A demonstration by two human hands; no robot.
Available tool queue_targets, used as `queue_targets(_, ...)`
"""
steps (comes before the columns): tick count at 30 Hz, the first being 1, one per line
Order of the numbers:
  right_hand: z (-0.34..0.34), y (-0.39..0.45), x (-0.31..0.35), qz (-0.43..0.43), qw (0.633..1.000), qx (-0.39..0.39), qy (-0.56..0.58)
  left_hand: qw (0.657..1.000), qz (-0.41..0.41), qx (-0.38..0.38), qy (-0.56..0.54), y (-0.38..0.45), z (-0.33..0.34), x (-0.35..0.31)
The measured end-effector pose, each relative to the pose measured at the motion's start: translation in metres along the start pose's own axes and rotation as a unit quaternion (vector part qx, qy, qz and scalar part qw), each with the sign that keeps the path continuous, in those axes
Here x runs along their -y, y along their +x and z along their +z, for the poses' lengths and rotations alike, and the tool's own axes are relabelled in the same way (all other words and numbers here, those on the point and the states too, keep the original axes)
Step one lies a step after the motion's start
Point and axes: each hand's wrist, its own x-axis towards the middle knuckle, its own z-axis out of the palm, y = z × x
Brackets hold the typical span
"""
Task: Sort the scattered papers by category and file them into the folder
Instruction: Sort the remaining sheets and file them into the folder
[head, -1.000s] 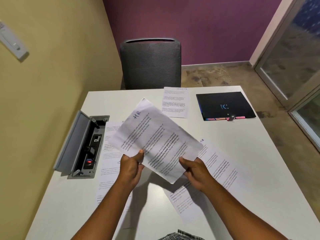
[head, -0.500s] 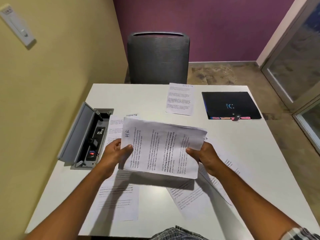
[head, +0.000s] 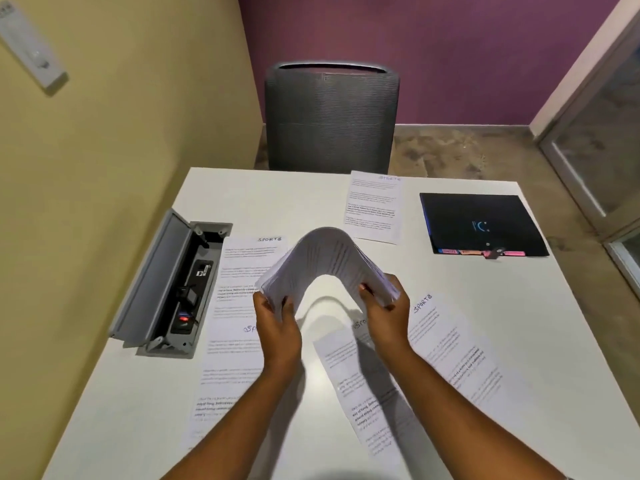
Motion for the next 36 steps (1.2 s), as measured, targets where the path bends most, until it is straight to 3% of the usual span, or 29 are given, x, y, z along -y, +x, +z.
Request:
queue_targets(2, 0.007, 0.008, -0.014, 0.005, 1.000, -0.006, -0.026, 0.999, -0.009, -0.010, 0.037, 0.008, 0.004, 0.020)
queue_targets(9, 0.005, 0.037, -0.072, 0.170, 0.981, -0.034, -0.087, 0.987, -0.124, -0.050, 0.088, 0.044, 0.005, 0.109)
queue_targets(13, -0.001, 0.049, -0.064, 0.148, 0.986, -0.051, -0.064, 0.988, -0.135, -0.047, 0.063, 0.047, 0.011, 0.096)
queue_targets(18, -0.006, 0.060, -0.064, 0.128, 0.989, -0.008, -0.067, 0.991, -0.113, -0.019, 0.066, 0.052, 0.009, 0.093)
queue_targets(29, -0.001, 0.073, -0.072, 0.154, 0.982, -0.021, -0.104, 0.986, -0.124, 0.012, 0.110, 0.070, 0.006, 0.098)
queue_targets(36, -0.015, 0.080, -0.054, 0.130, 0.977, -0.016, -0.168, 0.982, -0.095, -0.021, 0.165, 0.085, -0.003, 0.081)
